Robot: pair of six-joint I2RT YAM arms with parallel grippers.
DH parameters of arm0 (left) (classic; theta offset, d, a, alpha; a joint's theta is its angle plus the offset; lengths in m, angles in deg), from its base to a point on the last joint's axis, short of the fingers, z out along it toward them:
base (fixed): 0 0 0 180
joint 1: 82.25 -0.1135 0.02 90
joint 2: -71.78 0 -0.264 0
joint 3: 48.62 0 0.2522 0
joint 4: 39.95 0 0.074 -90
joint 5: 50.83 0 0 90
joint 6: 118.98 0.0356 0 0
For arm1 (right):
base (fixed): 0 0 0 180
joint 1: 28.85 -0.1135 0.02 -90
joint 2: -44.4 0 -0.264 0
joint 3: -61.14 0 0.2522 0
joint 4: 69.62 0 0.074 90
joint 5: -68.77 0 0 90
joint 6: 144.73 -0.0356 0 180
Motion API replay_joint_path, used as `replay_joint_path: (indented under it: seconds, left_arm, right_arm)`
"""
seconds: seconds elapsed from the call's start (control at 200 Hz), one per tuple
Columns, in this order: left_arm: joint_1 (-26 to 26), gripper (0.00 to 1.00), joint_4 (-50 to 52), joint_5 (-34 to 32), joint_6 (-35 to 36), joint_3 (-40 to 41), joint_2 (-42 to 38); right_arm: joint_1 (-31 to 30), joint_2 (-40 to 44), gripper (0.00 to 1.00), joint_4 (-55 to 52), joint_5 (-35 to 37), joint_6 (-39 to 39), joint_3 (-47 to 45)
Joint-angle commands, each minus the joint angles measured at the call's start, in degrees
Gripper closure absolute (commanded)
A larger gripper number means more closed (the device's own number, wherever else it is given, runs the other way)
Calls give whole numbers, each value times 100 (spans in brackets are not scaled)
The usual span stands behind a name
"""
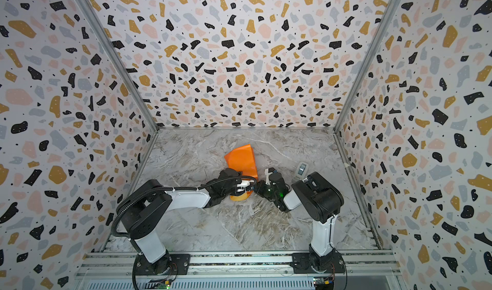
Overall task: Wrap a gift box in wrapping paper
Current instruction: Fold the wrapping paper around the gift box.
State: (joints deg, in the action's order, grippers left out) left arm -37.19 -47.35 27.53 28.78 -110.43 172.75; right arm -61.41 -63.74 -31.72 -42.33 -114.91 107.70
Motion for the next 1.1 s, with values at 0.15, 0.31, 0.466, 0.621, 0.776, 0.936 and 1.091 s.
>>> replay_joint_path:
  seconds: [0.15,0.31,0.466,0.621,0.776,0.936,1.091]
  left_arm:
    - [21,38,280,83,-109,-37,143]
    - [21,38,271,92,-116,-29,129]
    - [20,38,262,84,-116,-25,137]
    - [21,38,252,71,-116,-22,151]
    - [21,38,262,67,-116,-34,151]
    - [21,38,262,56,-116,-34,149]
    - [21,38,262,48,-125,-37,142]
  right_arm:
    - [-418,-266,89,38,13,-225,58]
    - [-150,-69,89,-16,-65,-101,-1]
    - [165,164,89,-266,-408,180,159]
    - [292,342,89,-402,-480,338,159]
    - [342,178,89,-335,-550,340,110]
    - [181,168,89,-290,-567,288,-90]
    - [11,279,89,-302,-535,234,-357]
